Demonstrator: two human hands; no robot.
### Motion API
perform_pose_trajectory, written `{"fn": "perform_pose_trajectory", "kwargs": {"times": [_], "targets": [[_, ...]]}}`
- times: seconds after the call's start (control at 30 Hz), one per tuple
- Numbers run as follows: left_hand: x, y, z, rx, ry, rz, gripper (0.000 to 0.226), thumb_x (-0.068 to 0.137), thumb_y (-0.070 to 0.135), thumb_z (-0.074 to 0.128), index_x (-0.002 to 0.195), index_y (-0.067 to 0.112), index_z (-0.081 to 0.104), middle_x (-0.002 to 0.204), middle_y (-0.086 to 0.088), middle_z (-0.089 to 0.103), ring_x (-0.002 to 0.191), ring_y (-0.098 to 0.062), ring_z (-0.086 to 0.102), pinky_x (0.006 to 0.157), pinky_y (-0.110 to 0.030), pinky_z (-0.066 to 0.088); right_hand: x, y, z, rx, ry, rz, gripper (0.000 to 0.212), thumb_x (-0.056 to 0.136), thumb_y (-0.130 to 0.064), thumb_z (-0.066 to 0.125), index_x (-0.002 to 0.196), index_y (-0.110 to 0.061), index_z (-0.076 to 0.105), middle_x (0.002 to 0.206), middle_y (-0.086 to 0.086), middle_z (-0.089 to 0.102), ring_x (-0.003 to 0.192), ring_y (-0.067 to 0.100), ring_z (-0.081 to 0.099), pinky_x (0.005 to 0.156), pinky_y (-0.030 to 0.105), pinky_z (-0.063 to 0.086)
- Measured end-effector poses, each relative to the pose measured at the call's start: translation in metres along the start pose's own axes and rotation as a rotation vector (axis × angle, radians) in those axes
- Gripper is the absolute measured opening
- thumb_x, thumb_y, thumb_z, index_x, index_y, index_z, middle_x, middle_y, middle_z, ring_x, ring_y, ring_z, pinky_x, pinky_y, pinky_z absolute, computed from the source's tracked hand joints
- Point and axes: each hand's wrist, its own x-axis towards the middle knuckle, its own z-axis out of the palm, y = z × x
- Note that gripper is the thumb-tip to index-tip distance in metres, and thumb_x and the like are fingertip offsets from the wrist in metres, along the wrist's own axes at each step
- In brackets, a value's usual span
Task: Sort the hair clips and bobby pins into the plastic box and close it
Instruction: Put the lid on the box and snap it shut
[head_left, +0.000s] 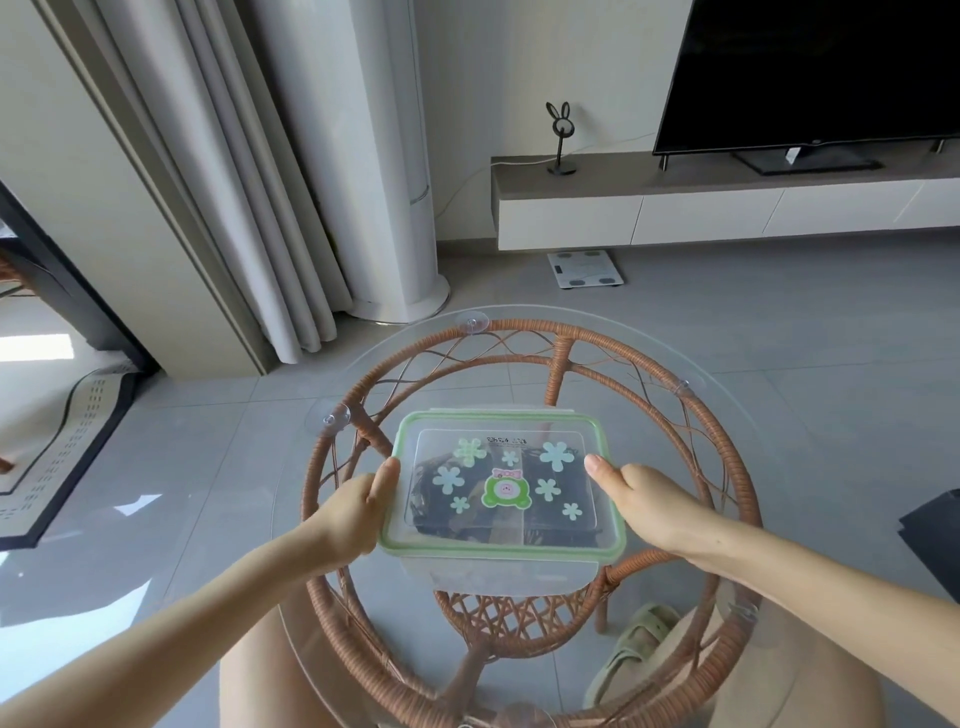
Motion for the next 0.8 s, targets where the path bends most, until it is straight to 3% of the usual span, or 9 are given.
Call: {"fn": "perform_pose_trajectory", "kwargs": {"times": [0.13,0.23,0.33,0.4,0.43,0.5,0.57,0.67,0.8], "targets": [[-0.001,0.002,0.001,-0.005,-0.011,-0.020,0.070,0.096,0.046,0.010,0.093,-0.004,0.060,0.090,-0.028,0.063,0.082,-0.034,0.060,0.078,-0.041,0.050,-0.003,-0.002,-0.003,0.044,0.005,0.005,0.049,0.095,-0.049,0.021,0.058,-0.017,0.023,0.054,-0.001,0.022,0.051,0.014,0.027,0.054,0.030,0.025],[0.017,0.009,-0.016,0.164,0.024,-0.039,0.066,0.097,0.044,0.012,0.091,0.001,0.061,0.094,-0.022,0.062,0.092,-0.032,0.057,0.081,-0.032,0.040,-0.019,-0.013,0.008,0.056,-0.006,0.018,0.052,0.095,-0.050,0.019,0.056,-0.017,0.027,0.051,-0.001,0.025,0.047,0.015,0.030,0.051,0.029,0.027],[0.041,0.028,-0.032,0.328,0.126,0.063,0.053,0.094,0.050,0.021,0.073,0.010,0.049,0.076,-0.008,0.057,0.078,-0.028,0.056,0.066,-0.032,0.038,-0.047,-0.023,0.023,0.128,-0.271,0.072,0.065,0.095,-0.052,0.019,0.062,-0.009,0.054,0.043,-0.003,0.035,0.033,0.009,0.030,0.039,0.019,0.028],[0.047,0.042,-0.033,0.481,0.332,0.135,0.048,0.093,0.053,0.030,0.081,0.011,0.048,0.082,-0.008,0.060,0.079,-0.033,0.059,0.063,-0.035,0.042,-0.059,-0.032,0.015,0.153,-0.424,0.035,0.071,0.094,-0.054,0.022,0.072,-0.002,0.066,0.042,-0.001,0.046,0.032,0.009,0.036,0.038,0.015,0.032],[0.043,0.048,-0.029,0.529,0.454,0.147,0.047,0.093,0.052,0.033,0.087,0.009,0.050,0.089,-0.011,0.062,0.081,-0.035,0.060,0.063,-0.037,0.042,-0.058,-0.035,0.008,0.113,-0.327,-0.026,0.070,0.093,-0.055,0.025,0.071,-0.003,0.067,0.043,0.000,0.051,0.034,0.011,0.042,0.041,0.017,0.038],[0.023,0.055,-0.020,0.535,0.595,0.110,0.046,0.094,0.048,0.034,0.092,0.007,0.054,0.089,-0.015,0.064,0.080,-0.036,0.061,0.061,-0.035,0.038,-0.043,-0.034,-0.005,-0.171,0.074,-0.152,0.062,0.091,-0.058,0.025,0.076,-0.012,0.064,0.061,0.000,0.063,0.052,0.012,0.055,0.054,0.024,0.045],[-0.002,0.050,-0.009,0.592,0.581,0.018,0.054,0.094,0.051,0.026,0.084,0.009,0.059,0.073,-0.010,0.063,0.067,-0.031,0.062,0.053,-0.029,0.035,-0.027,-0.031,-0.002,-0.484,0.292,-0.207,0.060,0.088,-0.062,0.023,0.089,-0.013,0.057,0.087,0.001,0.064,0.075,0.017,0.057,0.064,0.029,0.043],[-0.040,0.039,0.015,0.638,0.393,-0.075,0.066,0.091,0.058,0.015,0.050,0.014,0.042,0.049,0.002,0.044,0.043,-0.015,0.046,0.043,-0.023,0.034,-0.009,-0.022,0.017,-0.555,0.234,-0.239,0.055,0.089,-0.061,0.024,0.089,-0.012,0.050,0.092,0.006,0.056,0.082,0.022,0.051,0.068,0.030,0.037],[-0.056,0.041,0.038,0.435,0.238,-0.063,0.064,0.096,0.047,0.009,0.049,0.013,0.036,0.051,-0.001,0.040,0.047,-0.015,0.041,0.057,-0.029,0.042,0.004,-0.014,0.010,-0.460,0.208,-0.358,0.047,0.094,-0.051,0.020,0.068,-0.015,0.038,0.069,-0.003,0.044,0.066,0.018,0.045,0.062,0.029,0.033]]}}
